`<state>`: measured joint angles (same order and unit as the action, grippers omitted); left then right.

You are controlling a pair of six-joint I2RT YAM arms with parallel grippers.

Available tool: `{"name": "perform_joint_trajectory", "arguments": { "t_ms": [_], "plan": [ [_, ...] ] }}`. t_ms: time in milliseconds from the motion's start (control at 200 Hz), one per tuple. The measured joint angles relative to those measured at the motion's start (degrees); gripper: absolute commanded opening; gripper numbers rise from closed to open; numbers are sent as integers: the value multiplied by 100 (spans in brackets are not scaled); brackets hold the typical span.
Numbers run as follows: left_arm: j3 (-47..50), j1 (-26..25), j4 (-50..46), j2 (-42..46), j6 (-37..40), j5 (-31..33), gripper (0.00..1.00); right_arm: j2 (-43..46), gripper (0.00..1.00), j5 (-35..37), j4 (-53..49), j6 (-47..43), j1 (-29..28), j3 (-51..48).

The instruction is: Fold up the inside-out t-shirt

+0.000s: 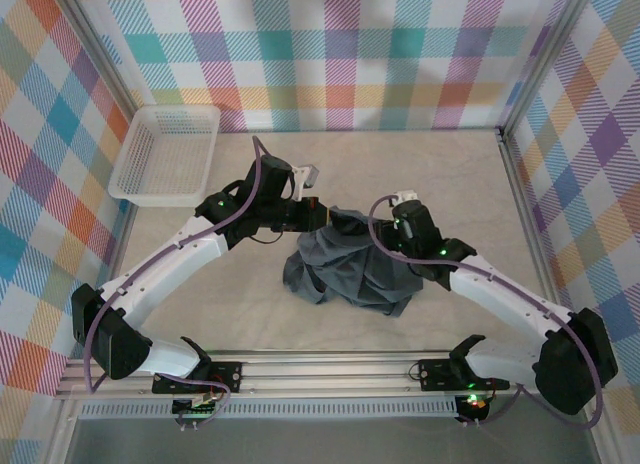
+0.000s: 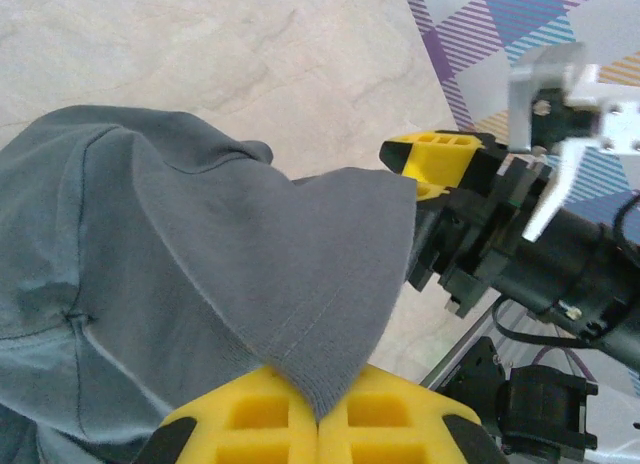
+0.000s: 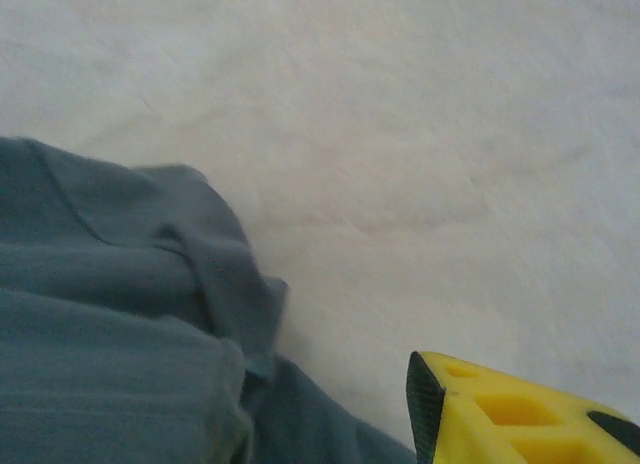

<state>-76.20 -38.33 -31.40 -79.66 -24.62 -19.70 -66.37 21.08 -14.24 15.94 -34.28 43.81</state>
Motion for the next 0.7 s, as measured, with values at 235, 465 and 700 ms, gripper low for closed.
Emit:
{"name": "perform_joint_trajectory", "arguments": {
  "t_ms": [235, 465, 700],
  "plan": [
    [0, 7, -31, -2, 37, 13, 0, -249, 30, -929, -271, 289, 278, -107],
    [-190, 595, -317, -98, 131, -44, 0, 669, 0, -1974, -439, 529, 341, -111],
    [-1040, 439, 157, -389, 175, -835, 0, 2420, 43, -2304, -669, 828, 378, -15]
  ]
}}
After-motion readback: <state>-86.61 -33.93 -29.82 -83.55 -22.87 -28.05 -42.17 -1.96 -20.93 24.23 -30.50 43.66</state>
